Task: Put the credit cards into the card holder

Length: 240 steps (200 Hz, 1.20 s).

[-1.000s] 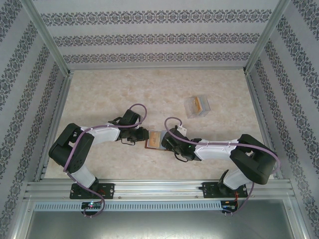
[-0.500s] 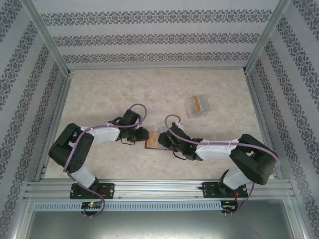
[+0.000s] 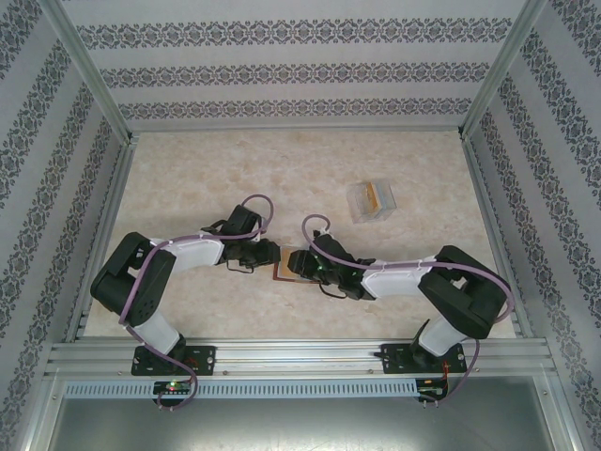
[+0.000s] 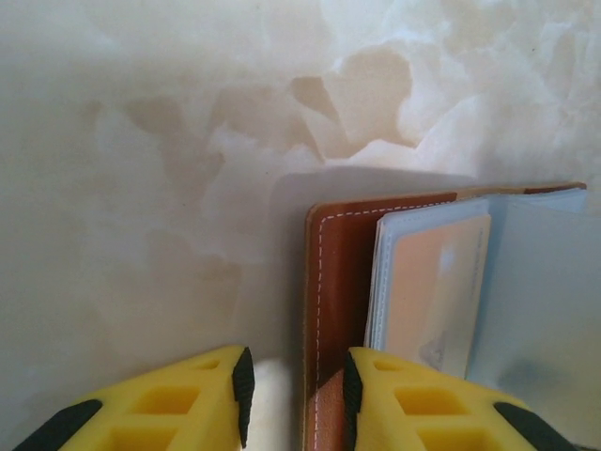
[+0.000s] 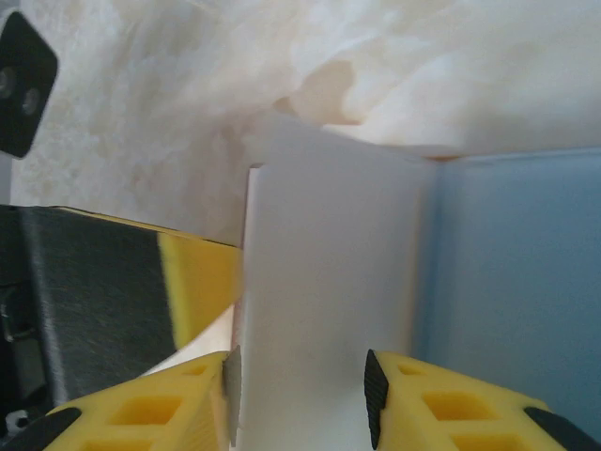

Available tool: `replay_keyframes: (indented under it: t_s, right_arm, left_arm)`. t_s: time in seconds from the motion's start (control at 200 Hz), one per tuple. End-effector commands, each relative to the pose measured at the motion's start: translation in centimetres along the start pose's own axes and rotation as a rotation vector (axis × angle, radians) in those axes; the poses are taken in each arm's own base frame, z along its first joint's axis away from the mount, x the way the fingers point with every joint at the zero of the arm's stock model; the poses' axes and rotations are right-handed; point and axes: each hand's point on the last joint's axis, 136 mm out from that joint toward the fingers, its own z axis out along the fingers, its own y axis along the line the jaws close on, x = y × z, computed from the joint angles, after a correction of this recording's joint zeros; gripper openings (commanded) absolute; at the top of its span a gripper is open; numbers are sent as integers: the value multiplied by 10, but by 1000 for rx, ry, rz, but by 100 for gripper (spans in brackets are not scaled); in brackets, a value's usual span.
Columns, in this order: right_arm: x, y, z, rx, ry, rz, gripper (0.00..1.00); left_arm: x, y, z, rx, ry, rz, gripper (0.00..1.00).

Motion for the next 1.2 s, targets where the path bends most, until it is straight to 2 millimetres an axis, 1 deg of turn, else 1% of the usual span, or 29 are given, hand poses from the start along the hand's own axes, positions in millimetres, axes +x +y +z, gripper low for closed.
replay_keyframes:
  t_s: [0.0, 0.055, 0.09, 0.18, 0.245, 0.33, 0.4, 0.47, 0.535, 0.57, 0.64, 0.694, 0.744, 0.804, 0.854, 0.889, 0.959, 1.064, 1.194]
  right_arm:
    - [-7, 36, 6, -116, 25, -61, 44]
    - [-5, 45, 10, -137, 51, -82, 45]
    - [-3, 47, 13, -138, 65, -90, 45]
    - [-2, 45, 20, -133, 82, -90, 45]
    - [-5, 44, 19, -131, 77, -96, 45]
    - [-15, 44, 9, -129, 47, -106, 45]
    - [-28, 45, -5, -125, 10, -127, 46]
    - [-45, 40, -21, -79, -29, -176, 49]
    - [-68, 25, -39, 25, -75, -236, 52]
    - [-85, 17, -52, 82, -109, -270, 54]
    - [-119, -11, -79, 266, -165, -327, 58]
    - [-151, -37, -109, 463, -221, -379, 70]
    - [-173, -56, -132, 587, -244, -424, 78]
    - [-196, -76, -154, 670, -276, -417, 89]
    - [-210, -90, -165, 686, -280, -390, 97]
    - [-217, -100, -169, 681, -267, -372, 98]
    - [-226, -115, -167, 659, -216, -333, 98]
    - [-227, -137, -152, 648, -105, -306, 98]
    - [-232, -147, -136, 629, -42, -307, 98]
  left_arm:
    - [1, 2, -6, 25, 1, -38, 35]
    - [-2, 3, -8, 27, -5, -48, 36]
    - [-4, 4, -9, 28, -9, -55, 38]
    - [-9, 8, -12, 31, -24, -77, 42]
    - [-14, 8, -13, 45, -36, -87, 46]
    - [-17, 5, -13, 56, -42, -86, 50]
    - [-19, 2, -13, 68, -43, -78, 51]
    - [-21, 1, -13, 69, -48, -70, 52]
    - [-21, 0, -13, 71, -47, -62, 54]
    - [-22, -1, -13, 72, -47, -56, 57]
    - [-22, -2, -14, 67, -54, -45, 61]
    - [-21, -1, -14, 58, -58, -37, 65]
    - [-21, -1, -13, 53, -61, -28, 68]
    - [-20, -2, -15, 48, -60, -18, 75]
    - [-19, 0, -15, 35, -60, -12, 81]
    - [-18, 0, -17, 29, -64, -5, 84]
    - [-18, 1, -18, 15, -71, 8, 90]
    - [-17, 2, -19, 4, -68, 16, 93]
    - [-17, 2, -19, -1, -69, 21, 94]
